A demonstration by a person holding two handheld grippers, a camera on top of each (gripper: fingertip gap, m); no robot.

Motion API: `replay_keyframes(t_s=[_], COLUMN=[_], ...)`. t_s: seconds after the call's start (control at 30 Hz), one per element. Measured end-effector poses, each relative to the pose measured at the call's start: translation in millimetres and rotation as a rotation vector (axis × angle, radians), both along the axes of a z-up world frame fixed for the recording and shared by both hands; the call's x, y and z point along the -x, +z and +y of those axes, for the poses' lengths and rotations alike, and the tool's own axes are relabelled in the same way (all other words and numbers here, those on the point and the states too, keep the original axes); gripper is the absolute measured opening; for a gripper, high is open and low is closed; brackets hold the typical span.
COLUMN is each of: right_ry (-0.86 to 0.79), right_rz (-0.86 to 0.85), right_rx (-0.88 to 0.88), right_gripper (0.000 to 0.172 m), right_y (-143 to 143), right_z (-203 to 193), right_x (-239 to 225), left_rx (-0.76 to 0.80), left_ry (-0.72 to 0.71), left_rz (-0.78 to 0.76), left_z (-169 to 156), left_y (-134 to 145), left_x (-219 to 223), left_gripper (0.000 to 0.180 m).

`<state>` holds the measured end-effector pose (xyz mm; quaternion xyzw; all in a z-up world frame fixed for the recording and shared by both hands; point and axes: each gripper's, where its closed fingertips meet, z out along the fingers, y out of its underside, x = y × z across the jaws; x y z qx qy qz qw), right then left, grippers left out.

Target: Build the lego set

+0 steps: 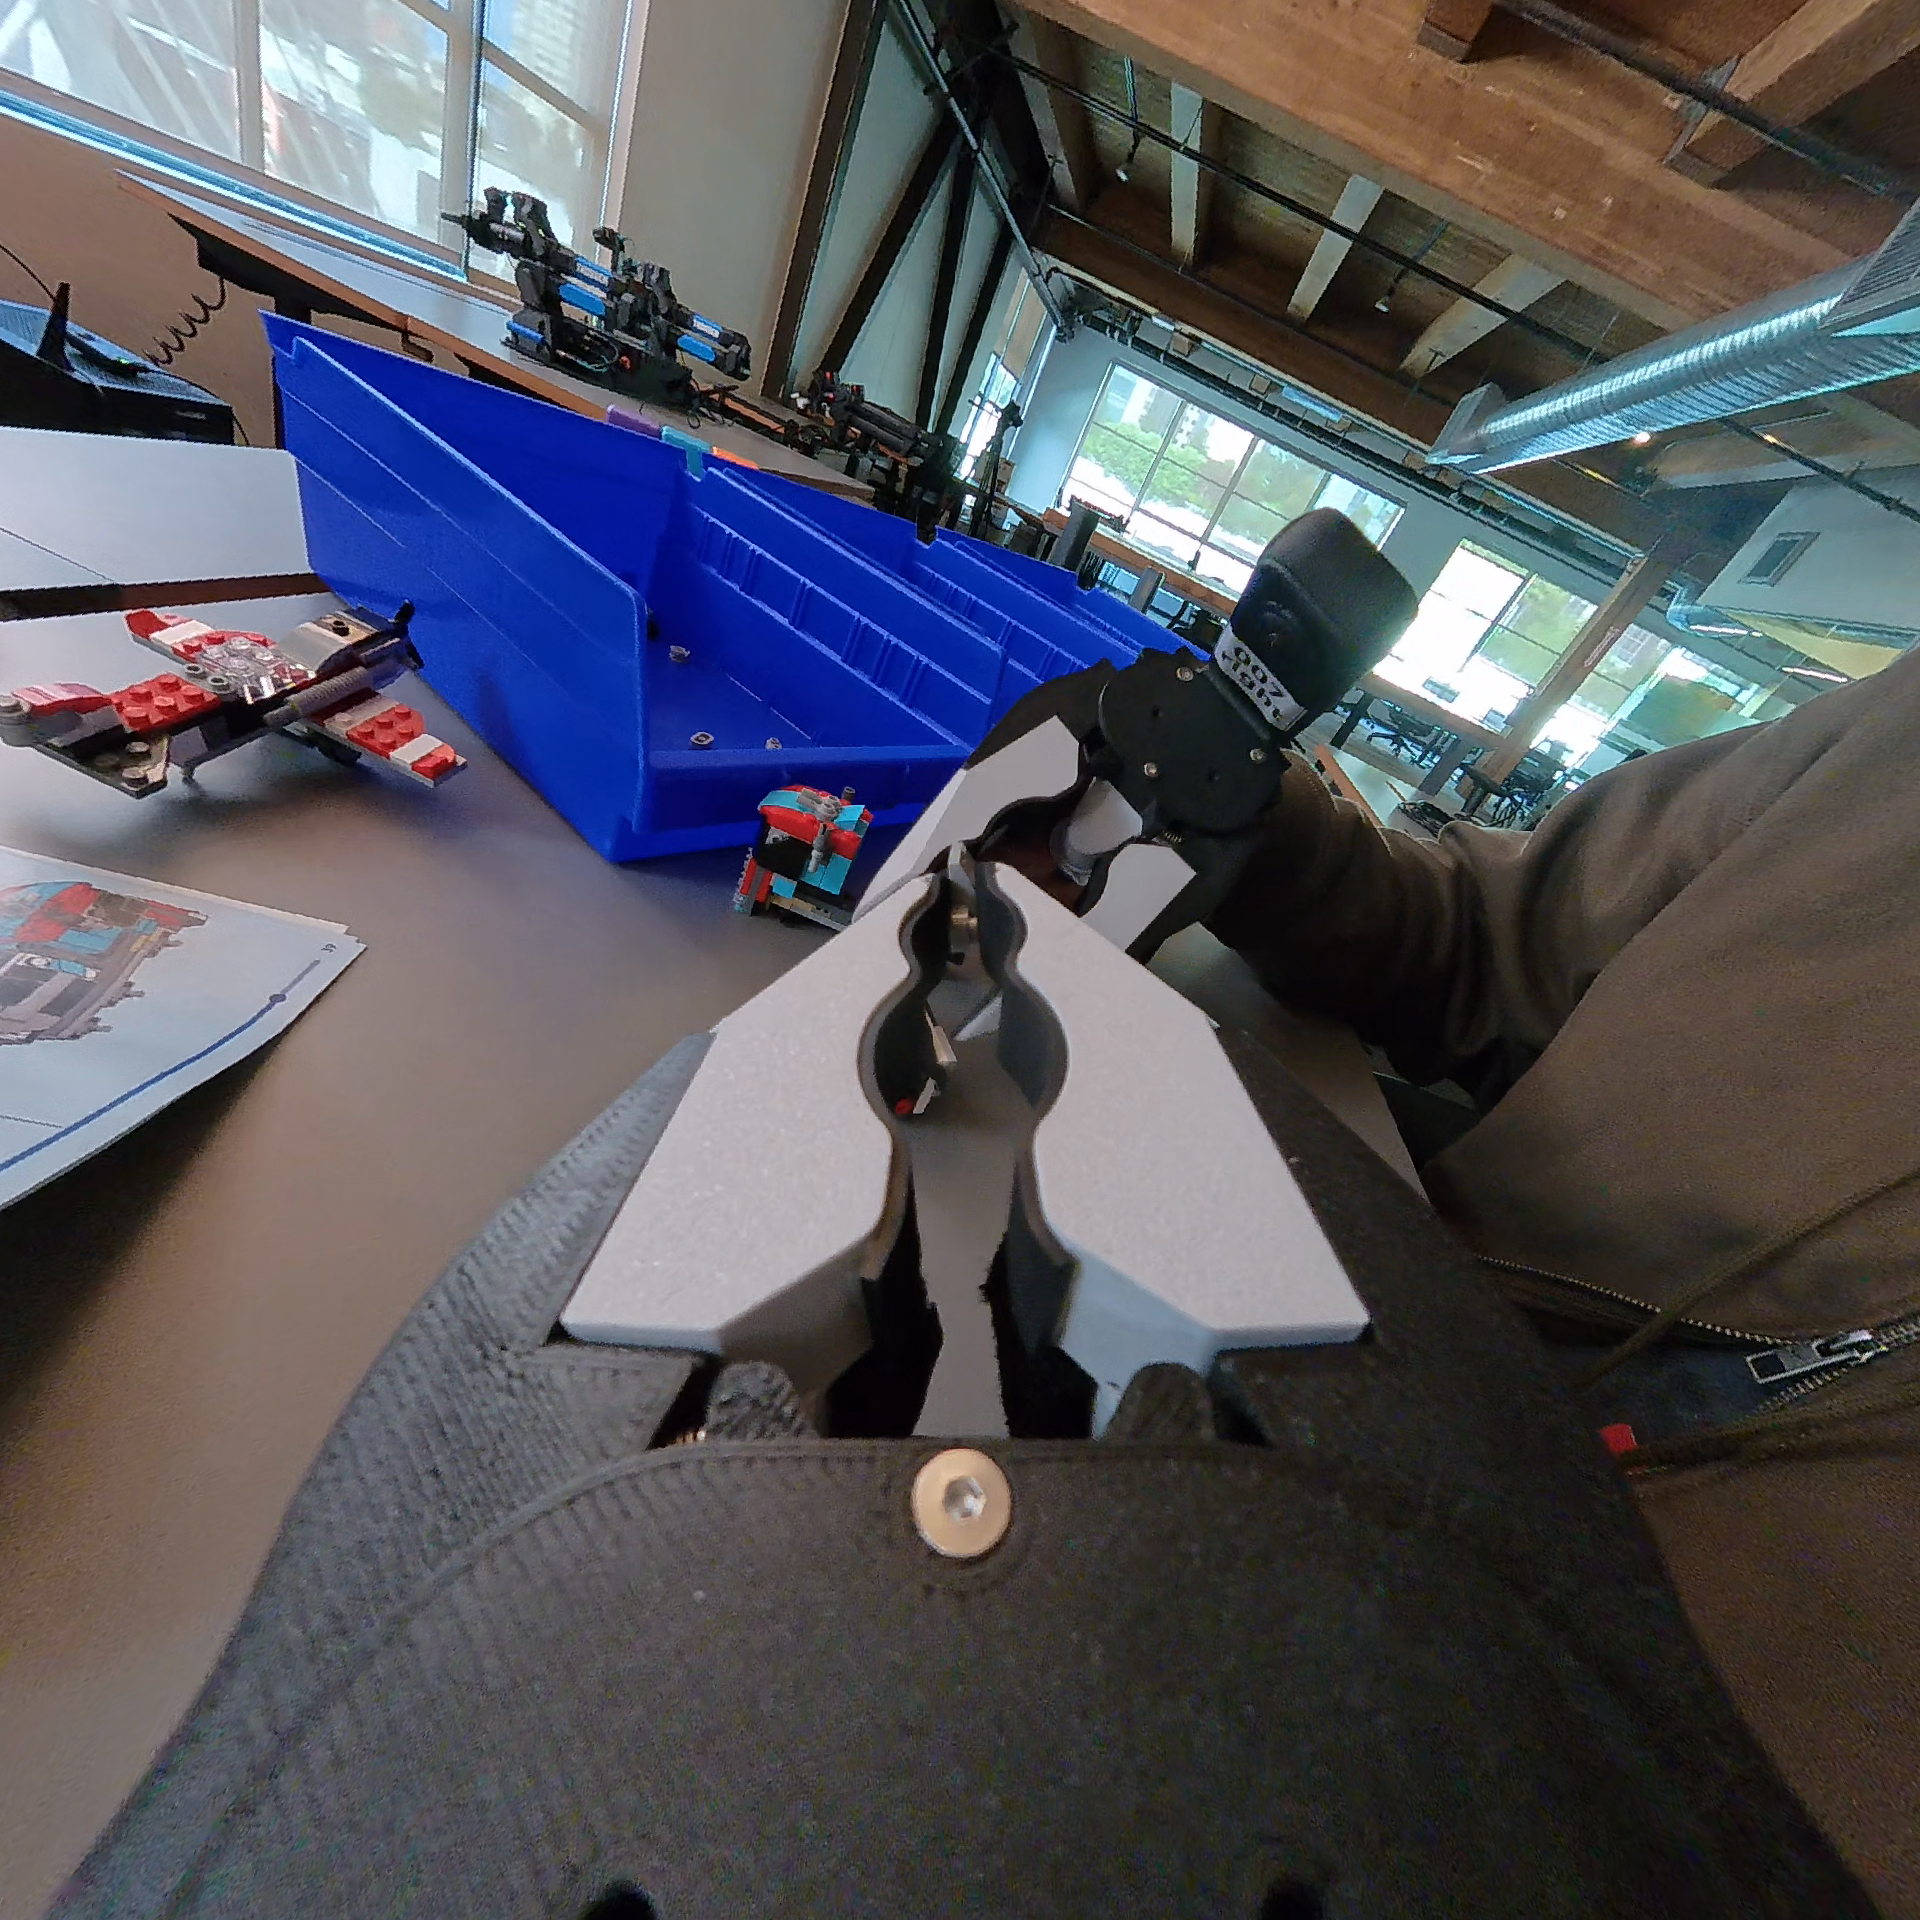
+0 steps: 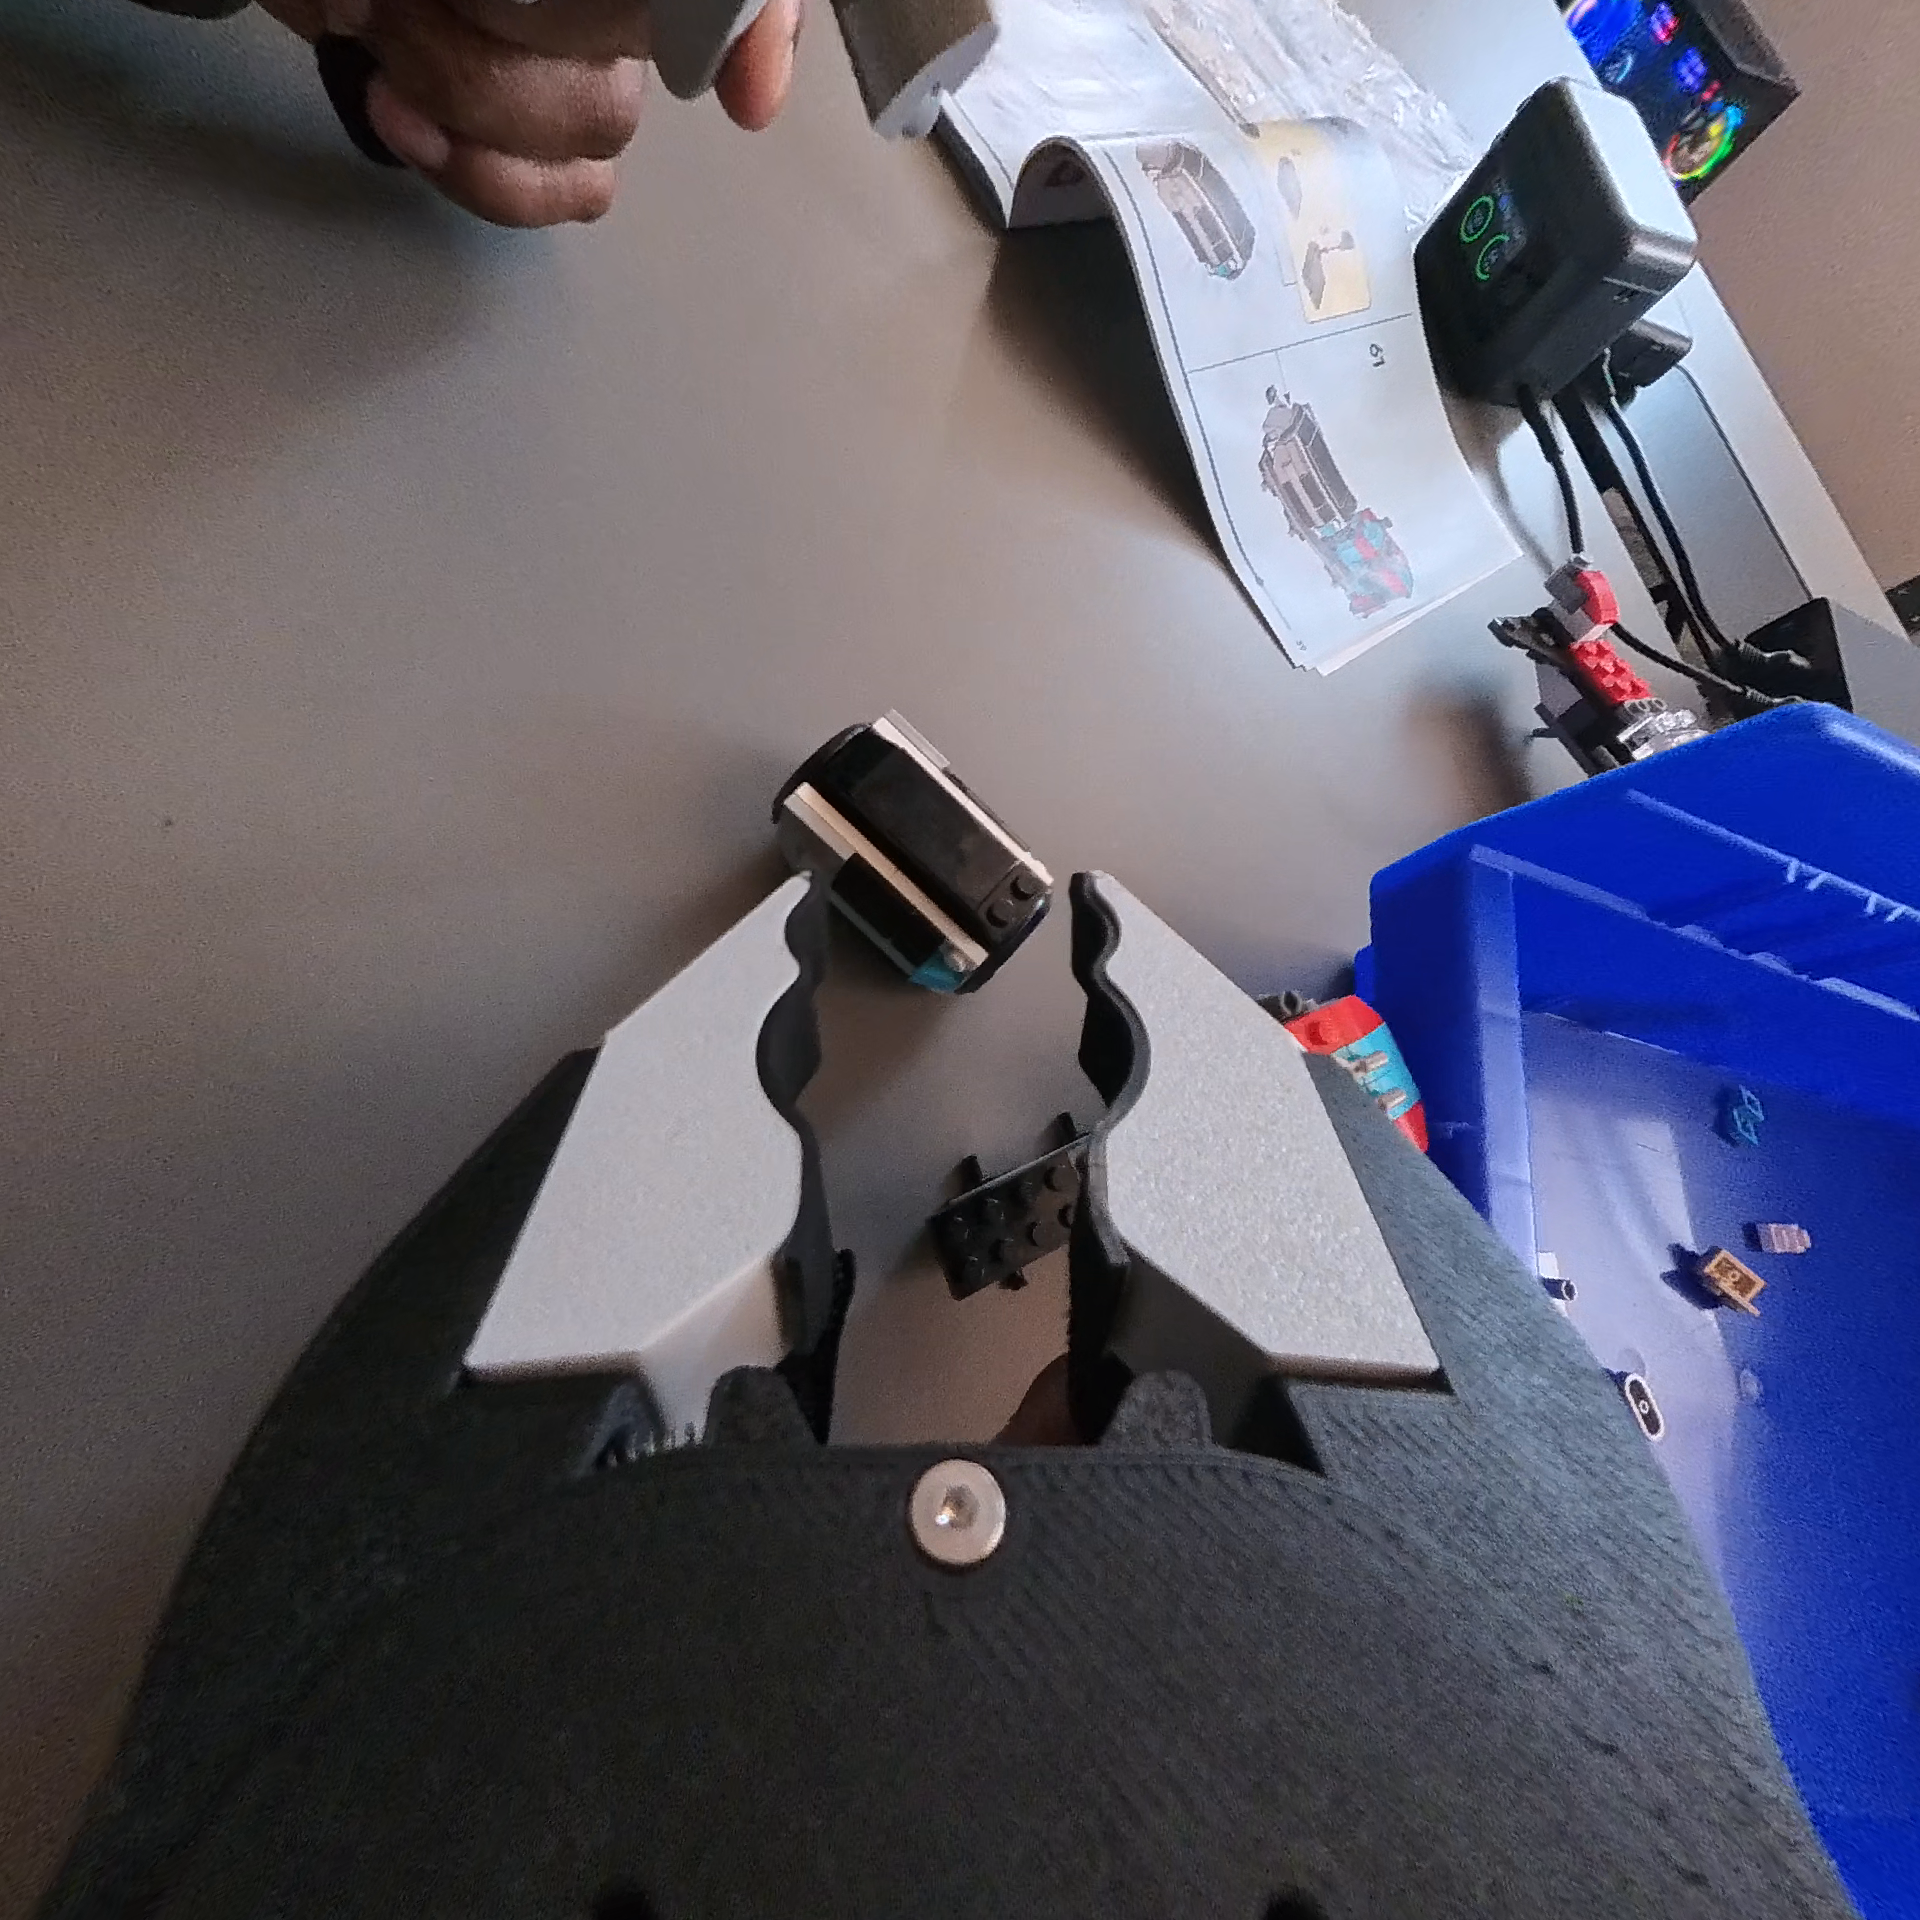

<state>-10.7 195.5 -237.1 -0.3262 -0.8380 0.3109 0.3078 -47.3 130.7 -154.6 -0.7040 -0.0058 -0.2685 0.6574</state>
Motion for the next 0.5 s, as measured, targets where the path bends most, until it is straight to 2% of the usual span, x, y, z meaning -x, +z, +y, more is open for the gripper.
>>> replay_keyframes(t_s=[0.33, 0.5], right_ry=[-0.007, -0.01], right_rz=[0.008, 0.008], right_rx=[0.03, 0.103], right_gripper=[0.049, 0.048], right_y=[1.5, 6.7], right_z=[0.6, -0.9], right_x=[1.2, 0.5], left_rx=[0.0, 0.011], left_ry=[0.008, 0.016], left_rz=[-0.003, -0.021], left_z=[0.0, 0.7], left_y=[0.5, -1.0], left_x=[1.0, 1.6], left_gripper=[0.005, 0.005])
